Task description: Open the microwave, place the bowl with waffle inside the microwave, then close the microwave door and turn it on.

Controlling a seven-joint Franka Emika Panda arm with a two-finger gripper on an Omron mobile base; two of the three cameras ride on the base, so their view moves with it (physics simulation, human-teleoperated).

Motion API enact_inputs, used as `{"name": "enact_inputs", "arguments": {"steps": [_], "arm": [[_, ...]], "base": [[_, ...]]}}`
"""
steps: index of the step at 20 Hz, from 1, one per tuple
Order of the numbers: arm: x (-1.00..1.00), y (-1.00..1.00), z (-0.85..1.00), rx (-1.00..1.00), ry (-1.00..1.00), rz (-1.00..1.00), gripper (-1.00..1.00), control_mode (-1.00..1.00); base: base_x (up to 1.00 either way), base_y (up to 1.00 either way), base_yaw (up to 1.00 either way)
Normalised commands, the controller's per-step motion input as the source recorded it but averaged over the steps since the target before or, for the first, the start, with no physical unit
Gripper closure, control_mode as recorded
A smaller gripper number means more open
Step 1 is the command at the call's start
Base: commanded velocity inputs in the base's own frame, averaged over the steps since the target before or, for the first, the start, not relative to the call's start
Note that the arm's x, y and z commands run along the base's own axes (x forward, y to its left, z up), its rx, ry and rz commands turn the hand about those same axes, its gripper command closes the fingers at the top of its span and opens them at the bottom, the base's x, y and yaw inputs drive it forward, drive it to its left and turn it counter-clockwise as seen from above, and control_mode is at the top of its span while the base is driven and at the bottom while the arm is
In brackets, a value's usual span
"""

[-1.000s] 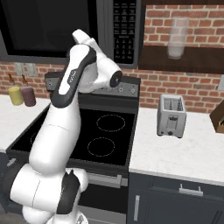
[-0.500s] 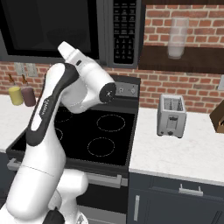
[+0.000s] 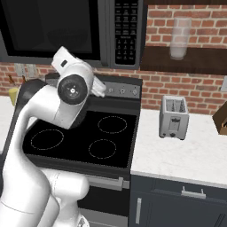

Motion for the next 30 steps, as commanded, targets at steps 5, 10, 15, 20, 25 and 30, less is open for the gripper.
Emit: {"name": "enact_inputs", "arguments": {"steps": [5,10,15,20,25,30], "arm": [[-0.57,-0.42,0.0,-0.02,0.09,-0.32,1.0,-1.0],[-0.43,-0.28,0.0,0.0,0.05,-0.37,1.0,-1.0],[-0.09,-0.09,0.0,0.0,0.0,-0.33,1.0,-1.0],[0.0,-0.24,0.05,0.09,0.01,-0.03,1.0,-1.0],[0.0,-0.3,0.04,0.17,0.0,0.06,1.0,-1.0],[0.0,-0.17,0.05,0.2,0.0,0.12,1.0,-1.0]], "base": [[0.0,0.0,0.0],[0.0,0.0,0.0],[0.0,0.0,0.0],[0.0,0.0,0.0],[0.0,0.0,0.0],[0.0,0.0,0.0]]}}
